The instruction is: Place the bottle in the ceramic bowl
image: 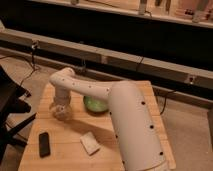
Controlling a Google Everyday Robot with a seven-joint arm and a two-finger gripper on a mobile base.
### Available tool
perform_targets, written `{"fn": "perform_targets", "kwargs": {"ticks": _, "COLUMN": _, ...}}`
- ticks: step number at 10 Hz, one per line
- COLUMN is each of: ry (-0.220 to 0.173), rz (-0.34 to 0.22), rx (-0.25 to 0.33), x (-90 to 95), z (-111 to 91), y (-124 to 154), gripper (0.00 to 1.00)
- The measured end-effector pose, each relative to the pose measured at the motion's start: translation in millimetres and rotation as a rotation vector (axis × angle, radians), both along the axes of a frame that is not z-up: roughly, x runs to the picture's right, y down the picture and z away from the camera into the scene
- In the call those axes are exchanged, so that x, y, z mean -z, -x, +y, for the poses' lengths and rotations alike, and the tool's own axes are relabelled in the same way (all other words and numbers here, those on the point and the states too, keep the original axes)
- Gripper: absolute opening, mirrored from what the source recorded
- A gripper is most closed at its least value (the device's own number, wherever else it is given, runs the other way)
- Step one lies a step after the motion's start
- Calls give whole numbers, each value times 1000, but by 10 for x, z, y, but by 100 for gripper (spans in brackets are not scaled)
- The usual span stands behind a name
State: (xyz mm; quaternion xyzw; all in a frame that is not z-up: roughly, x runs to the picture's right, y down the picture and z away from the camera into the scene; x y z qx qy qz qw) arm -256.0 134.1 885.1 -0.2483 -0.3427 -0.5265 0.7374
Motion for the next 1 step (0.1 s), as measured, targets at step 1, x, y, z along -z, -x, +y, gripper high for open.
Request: {"fn": "perform_targets", "kwargs": {"ticks": 1, "ry": 3, "rz": -2, "rx": 2, "x": 2, "z": 2, "y": 0, "gripper": 79}}
